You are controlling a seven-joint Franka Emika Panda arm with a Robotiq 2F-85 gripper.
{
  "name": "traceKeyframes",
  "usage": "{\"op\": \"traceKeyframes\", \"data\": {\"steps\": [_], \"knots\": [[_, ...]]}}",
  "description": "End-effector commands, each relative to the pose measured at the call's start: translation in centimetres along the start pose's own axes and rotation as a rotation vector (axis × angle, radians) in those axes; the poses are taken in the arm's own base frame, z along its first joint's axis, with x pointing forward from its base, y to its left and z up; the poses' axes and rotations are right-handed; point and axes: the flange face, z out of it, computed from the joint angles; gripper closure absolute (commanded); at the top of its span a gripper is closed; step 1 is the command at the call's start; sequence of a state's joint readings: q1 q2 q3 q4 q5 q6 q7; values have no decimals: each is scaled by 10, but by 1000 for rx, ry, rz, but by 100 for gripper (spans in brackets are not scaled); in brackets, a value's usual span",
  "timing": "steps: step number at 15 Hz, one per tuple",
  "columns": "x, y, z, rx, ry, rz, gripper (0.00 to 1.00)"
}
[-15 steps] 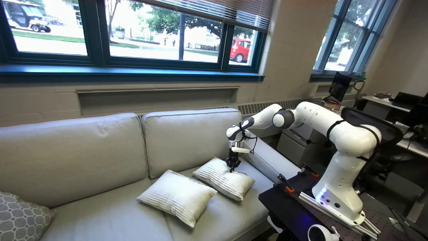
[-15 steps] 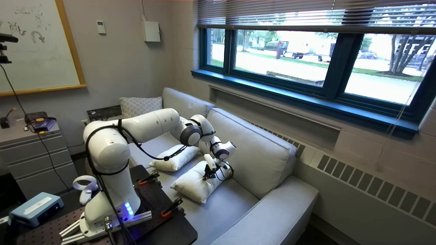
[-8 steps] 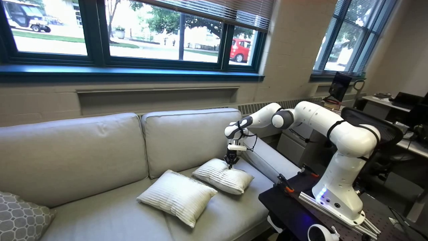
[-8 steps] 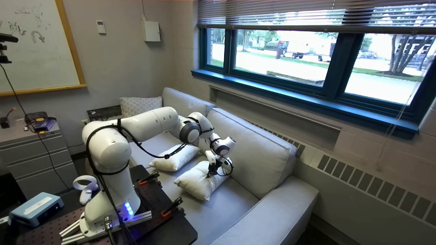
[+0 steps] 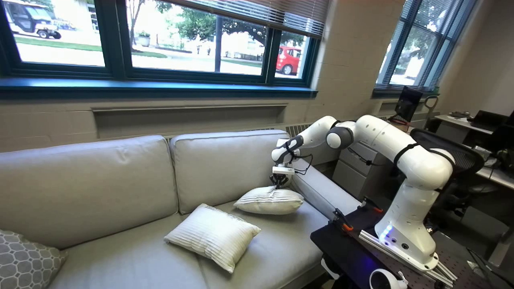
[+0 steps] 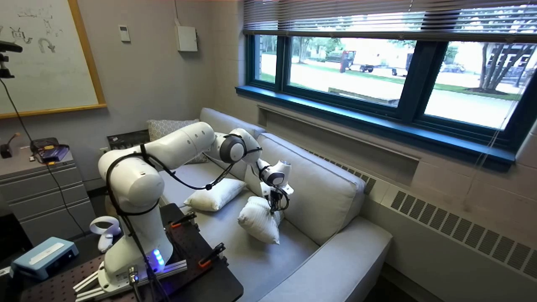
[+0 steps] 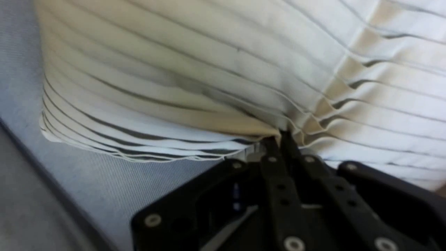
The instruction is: Set the striped pillows against the armrest
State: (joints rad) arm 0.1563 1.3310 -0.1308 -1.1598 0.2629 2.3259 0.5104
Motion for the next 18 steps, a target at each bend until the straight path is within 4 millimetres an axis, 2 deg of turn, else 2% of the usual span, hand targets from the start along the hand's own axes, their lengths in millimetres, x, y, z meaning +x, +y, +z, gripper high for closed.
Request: {"op": "traceKeyframes", "data": {"steps": [1,4,7,10,14,18], "knots": [[-19,7,-29,38,143,136,94],[-46,6,-31,79,258,244,94],[-83,9,-31,107,379,355,94],[-123,20,-36,121,499,467,94],[-176,49,-45,132,634,631,94],[-230,95,-59,111,750,813,94]]}}
